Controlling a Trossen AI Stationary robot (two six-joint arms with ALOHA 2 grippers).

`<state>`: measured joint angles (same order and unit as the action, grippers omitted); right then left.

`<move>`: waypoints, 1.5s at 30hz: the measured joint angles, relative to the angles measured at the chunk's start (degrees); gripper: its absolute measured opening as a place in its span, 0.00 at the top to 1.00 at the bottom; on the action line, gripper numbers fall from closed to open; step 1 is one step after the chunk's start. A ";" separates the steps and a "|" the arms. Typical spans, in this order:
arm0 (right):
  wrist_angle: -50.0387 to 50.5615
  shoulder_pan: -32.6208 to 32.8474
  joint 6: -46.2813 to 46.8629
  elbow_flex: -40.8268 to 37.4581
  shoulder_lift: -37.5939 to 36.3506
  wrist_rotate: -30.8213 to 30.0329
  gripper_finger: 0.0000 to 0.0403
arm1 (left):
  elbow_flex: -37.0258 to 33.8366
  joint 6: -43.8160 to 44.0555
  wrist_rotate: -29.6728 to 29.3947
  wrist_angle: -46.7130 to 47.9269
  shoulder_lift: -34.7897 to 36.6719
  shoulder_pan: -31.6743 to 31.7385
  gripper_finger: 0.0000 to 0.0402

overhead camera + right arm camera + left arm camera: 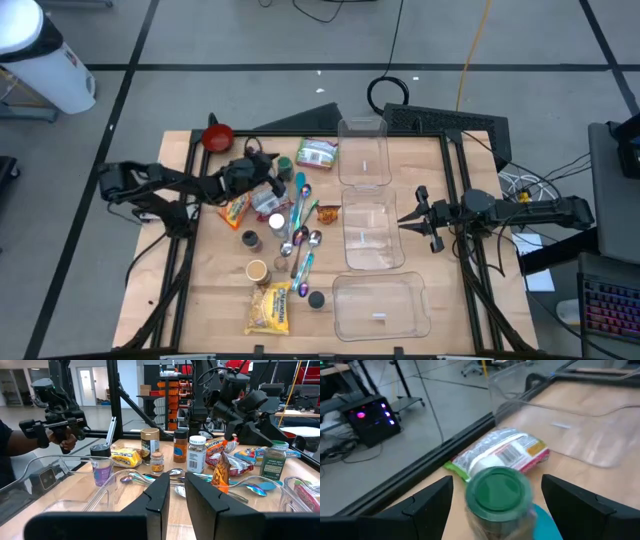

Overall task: Pick & Place Food Item
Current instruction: Put the green seasoning bottle into the middle transparent bin

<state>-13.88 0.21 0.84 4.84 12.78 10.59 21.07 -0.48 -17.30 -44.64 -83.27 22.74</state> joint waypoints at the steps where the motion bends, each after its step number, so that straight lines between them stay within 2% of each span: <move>1: 0.01 0.02 0.00 -0.01 0.00 0.00 0.88 | 0.42 -0.35 -0.37 0.33 -0.64 0.16 0.22; 11: 0.01 0.01 0.00 -0.02 0.00 0.00 0.88 | 1.98 2.25 -0.55 1.17 -3.53 1.59 0.22; 16: 0.01 0.01 0.00 -0.02 0.00 0.00 0.88 | 1.98 3.99 1.64 1.09 -4.43 1.91 0.23; 19: 0.01 0.02 0.00 -0.02 0.00 0.00 0.88 | 1.98 3.25 1.66 0.36 -4.43 1.93 0.28; 24: 0.01 0.02 0.00 -0.01 0.00 0.00 0.88 | 1.98 2.57 1.79 -0.24 -4.43 1.95 0.47; 32: 0.01 0.01 0.00 0.00 0.00 0.00 0.88 | 1.96 5.44 1.79 0.01 -3.74 1.95 0.48; 36: 0.01 0.02 0.00 -0.01 0.00 0.00 0.88 | 2.92 5.10 2.05 1.07 -0.39 1.95 0.48; 39: 0.01 0.01 0.00 -0.01 0.00 0.00 0.88 | 5.15 5.25 3.85 6.39 3.79 1.95 0.48; 45: 0.01 0.00 0.00 -0.02 0.00 0.00 0.88 | 16.25 6.43 11.22 27.89 9.32 1.09 0.48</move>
<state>-13.87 0.21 0.84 4.82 12.78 10.59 37.32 5.95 -6.07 -16.75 -73.95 23.82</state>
